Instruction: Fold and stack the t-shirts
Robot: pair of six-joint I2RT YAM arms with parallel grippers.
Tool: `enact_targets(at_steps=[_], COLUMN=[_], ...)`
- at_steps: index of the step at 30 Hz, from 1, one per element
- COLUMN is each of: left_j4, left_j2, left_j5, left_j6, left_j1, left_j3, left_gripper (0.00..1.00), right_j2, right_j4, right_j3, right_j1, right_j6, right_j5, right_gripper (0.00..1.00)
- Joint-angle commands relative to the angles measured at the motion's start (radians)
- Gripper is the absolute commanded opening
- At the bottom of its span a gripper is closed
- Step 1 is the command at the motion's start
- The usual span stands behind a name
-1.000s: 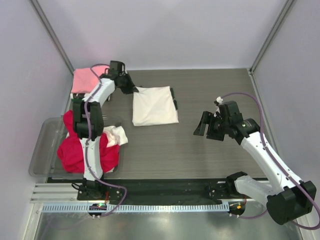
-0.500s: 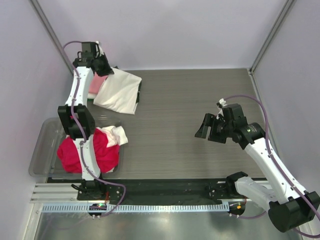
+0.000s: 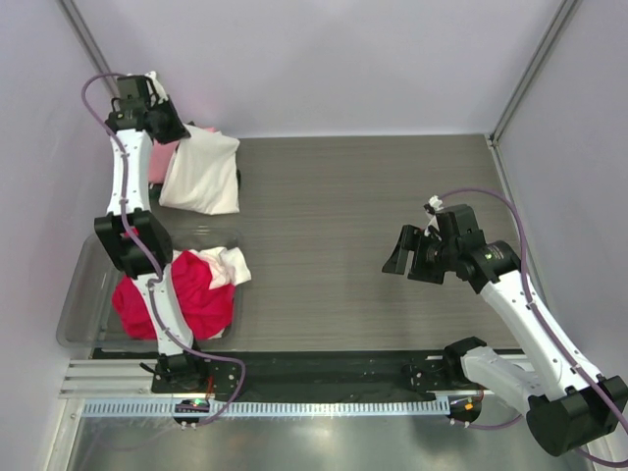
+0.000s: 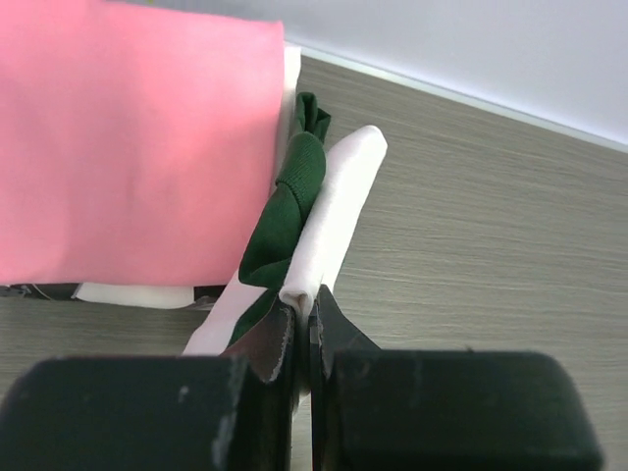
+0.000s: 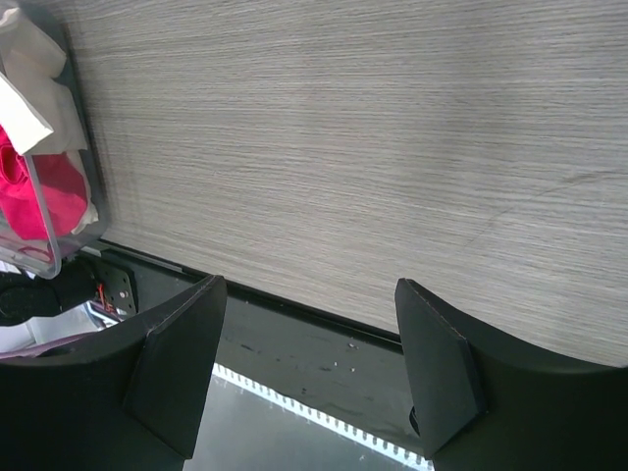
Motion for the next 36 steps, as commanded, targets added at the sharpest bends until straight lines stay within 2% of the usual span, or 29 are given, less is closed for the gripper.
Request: enact_targets(at_steps=[1,15,36], left_j4=[0.072,0.163,0.206], left_j2=[-0.116,-0.189,-0.038], left_j5=[0.089,0.219,0.339], left_j6=[0.024,-0.021,-0.062], left_j1=[0.022,0.086,0.12], left_j3=[0.063,0.104,0.19], left_gripper=[0.0,0.0,0.0], right_j2=[-0.005,0.018,0.106], right_j4=[-0.004,-0.023,0.029], right_j3=[0.013,-0.008,-0.05], right_j1=[0.004,0.004,0.004], right_j6=[-0.02,-0.051,-0.06], right_j5=[-0.013,-0.01,-0.004], right_gripper=[0.76,0.75,0.75])
